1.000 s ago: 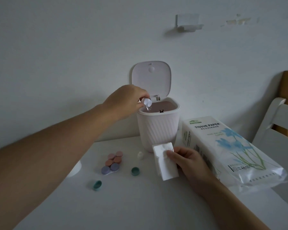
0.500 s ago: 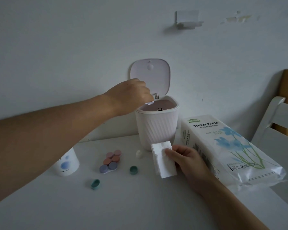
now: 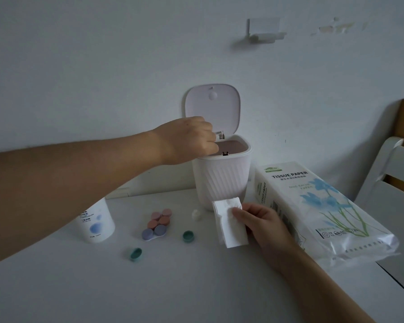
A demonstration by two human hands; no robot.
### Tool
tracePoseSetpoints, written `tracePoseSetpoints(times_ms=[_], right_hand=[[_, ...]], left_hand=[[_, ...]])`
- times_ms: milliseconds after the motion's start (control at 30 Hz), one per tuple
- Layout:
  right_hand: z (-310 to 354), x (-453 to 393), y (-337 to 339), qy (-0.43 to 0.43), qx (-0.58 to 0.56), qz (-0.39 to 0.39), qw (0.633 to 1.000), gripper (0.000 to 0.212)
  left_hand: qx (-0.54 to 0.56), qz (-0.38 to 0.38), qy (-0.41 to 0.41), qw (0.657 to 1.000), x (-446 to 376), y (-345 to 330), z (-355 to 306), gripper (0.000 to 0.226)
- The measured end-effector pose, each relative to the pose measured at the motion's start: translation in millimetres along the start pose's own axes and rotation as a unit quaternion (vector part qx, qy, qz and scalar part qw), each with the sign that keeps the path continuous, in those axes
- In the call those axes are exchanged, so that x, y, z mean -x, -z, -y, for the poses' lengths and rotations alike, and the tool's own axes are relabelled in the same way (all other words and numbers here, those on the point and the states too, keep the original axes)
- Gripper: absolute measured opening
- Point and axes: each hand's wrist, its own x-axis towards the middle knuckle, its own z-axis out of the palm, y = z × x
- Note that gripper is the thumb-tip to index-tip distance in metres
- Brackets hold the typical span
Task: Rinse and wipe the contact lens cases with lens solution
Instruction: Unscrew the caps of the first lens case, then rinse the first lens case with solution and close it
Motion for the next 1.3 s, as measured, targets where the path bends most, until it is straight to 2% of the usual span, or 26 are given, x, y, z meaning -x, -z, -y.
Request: tracePoseSetpoints(times_ms=[133, 233, 300, 400, 567, 633, 733, 867, 933, 1000, 1100, 1167, 1200, 1300], right_hand=[[-1, 0, 1, -0.004, 0.001, -0.006, 1.000, 0.034], [1, 1, -1, -0.007, 0.004, -0.010, 1.000, 0.034], [2, 2, -2, -0.009, 0.003, -0.013, 1.000, 0.032], [5, 4, -3, -0.012, -0.001, -0.015, 1.000, 0.028], [9, 10, -7, 0.000, 0.010, -0.038, 0.999, 0.017], [16, 13, -8, 0.014, 0.011, -0.052, 0.998, 0.017], [32, 15, -13, 0.036, -0.004, -0.074, 0.997, 0.016], [52, 13, -41, 0.100, 0.143, -0.040, 0.984, 0.014], [55, 10, -60, 0.133, 0.235, -0.046, 0.962, 0.020], [55, 5, -75, 0.178, 0.332, -0.067, 0.924, 0.019], [49, 2, -90, 0.237, 0.372, -0.065, 0.895, 0.012], [39, 4, -94, 0.275, 0.393, -0.053, 0.876, 0.013], [34, 5, -95, 0.273, 0.381, -0.047, 0.882, 0.013], [28, 8, -93, 0.172, 0.199, -0.020, 0.965, 0.010]], left_hand=[[0.040, -0.030, 0.042, 0.998, 1, 8, 0, 0.019], [0.144, -0.065, 0.160, 0.974, 7, 14, -5, 0.012], [0.232, -0.082, 0.294, 0.924, 14, 18, -15, 0.009], [0.365, -0.153, 0.439, 0.807, 31, 25, -36, 0.015], [0.485, -0.209, 0.502, 0.685, 84, 40, -87, 0.015], [0.518, -0.212, 0.514, 0.650, 111, 42, -112, 0.013], [0.539, -0.198, 0.527, 0.627, 145, 37, -142, 0.018], [0.557, -0.200, 0.517, 0.618, 168, 25, -159, 0.020], [0.572, -0.223, 0.492, 0.618, 172, 23, -164, 0.021], [0.578, -0.238, 0.469, 0.624, 174, 22, -168, 0.018], [0.590, -0.231, 0.450, 0.629, 176, 20, -174, 0.023], [0.603, -0.221, 0.449, 0.621, 176, 19, -177, 0.022], [0.607, -0.218, 0.451, 0.617, 175, 18, -178, 0.022], [0.621, -0.216, 0.462, 0.595, 174, 16, -179, 0.023]])
